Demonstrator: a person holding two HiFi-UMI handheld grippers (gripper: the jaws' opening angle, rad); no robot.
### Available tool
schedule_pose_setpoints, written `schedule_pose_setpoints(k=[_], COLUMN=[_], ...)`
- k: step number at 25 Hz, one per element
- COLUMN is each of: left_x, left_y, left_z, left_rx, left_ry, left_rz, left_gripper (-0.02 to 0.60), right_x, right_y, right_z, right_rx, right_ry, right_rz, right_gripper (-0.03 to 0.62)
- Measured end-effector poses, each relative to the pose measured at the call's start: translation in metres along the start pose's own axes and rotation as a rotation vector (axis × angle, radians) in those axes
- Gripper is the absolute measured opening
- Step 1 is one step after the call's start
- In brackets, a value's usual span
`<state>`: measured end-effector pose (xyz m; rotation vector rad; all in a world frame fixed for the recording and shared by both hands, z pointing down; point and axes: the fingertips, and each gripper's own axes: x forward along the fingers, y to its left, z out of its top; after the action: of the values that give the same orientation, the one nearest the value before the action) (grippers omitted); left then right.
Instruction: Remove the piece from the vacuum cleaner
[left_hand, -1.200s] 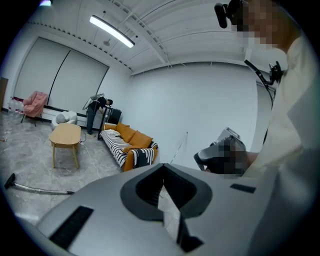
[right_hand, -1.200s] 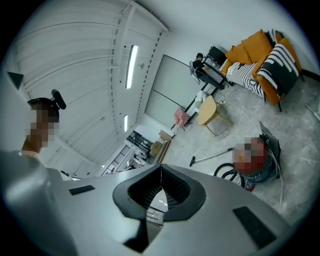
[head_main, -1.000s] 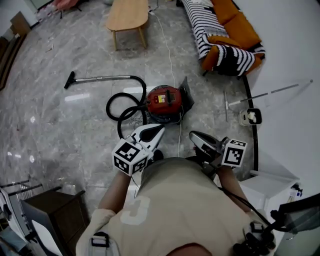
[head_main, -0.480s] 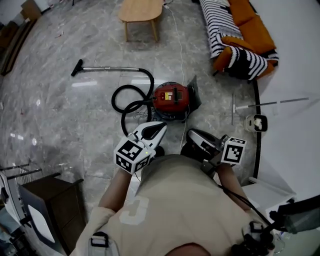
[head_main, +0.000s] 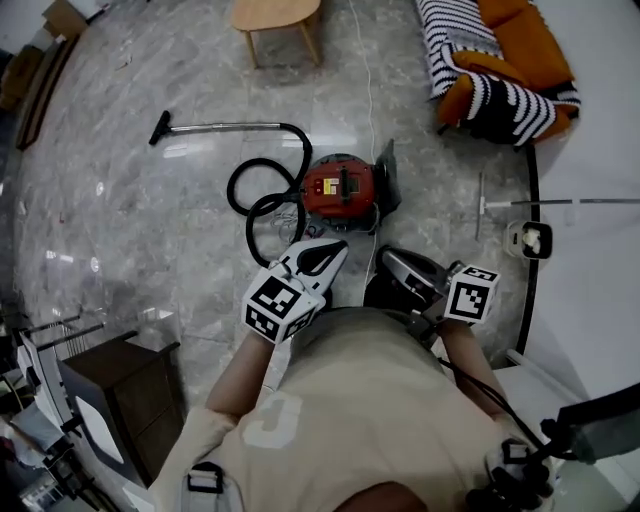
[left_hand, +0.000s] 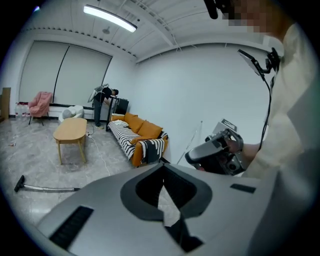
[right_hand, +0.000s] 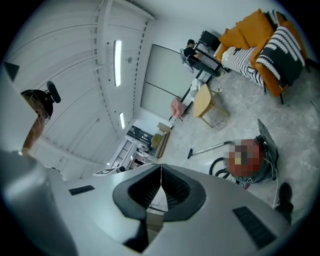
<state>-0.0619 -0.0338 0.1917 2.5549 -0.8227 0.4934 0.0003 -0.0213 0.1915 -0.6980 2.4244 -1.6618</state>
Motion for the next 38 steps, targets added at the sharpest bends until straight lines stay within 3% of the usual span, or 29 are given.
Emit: schedule_pose_setpoints(k=[9,14,19,26,31,35,36,38], left_x=[0.050,0.088,0.127,0.167,0.182,0.200,0.205,0.215], left_y=[0.006,0.019,0.021,0.028,0.038,0.064,0.073,0.094], left_z=[-0.025,-0.034,-0.039,-0.043,-0.074,-0.103,-0.111,-0.128], left_rx=[-0.028,-0.011,-0.018,-0.082,-0.099,-0.078,-0.080,-0.102], left_ry=[0.110,0.199,0.270,0.298,0.348,0.360,0.354,0.330], left_rz=[0.009,0.019,0.061,0.160,0.189,0.230,0.239,0.262], left_gripper=[0.003,0.003,0.003,0.003,0.003,0.003,0.003,0.003], right_x=[-0.011,-0.024,-0.050,-0.068,-0.057,-0.028,-0.020,-0.003], right_y=[-0.063,-0.129,-0.174,-0.236,-0.295,-0.341,-0.352,-0.376], right_z=[-0.007,-0.001,0.015,0.038,0.050,0.062,0.061,0.057], right_rx=[0.037,0.122,0.146,0.060,-0.085,-0.129,-0.122,-0.091], right_ry=[0.085,0.105,0.122,0.268,0.330,0.326,0.335,0.359], right_rz=[-0.078,-0.180,-0.194,-0.214,-0.335,-0.412,-0.422,-0.436], right_gripper=[0.003,0.003,0.003,0.003,0.003,0.006,0.022,0.154])
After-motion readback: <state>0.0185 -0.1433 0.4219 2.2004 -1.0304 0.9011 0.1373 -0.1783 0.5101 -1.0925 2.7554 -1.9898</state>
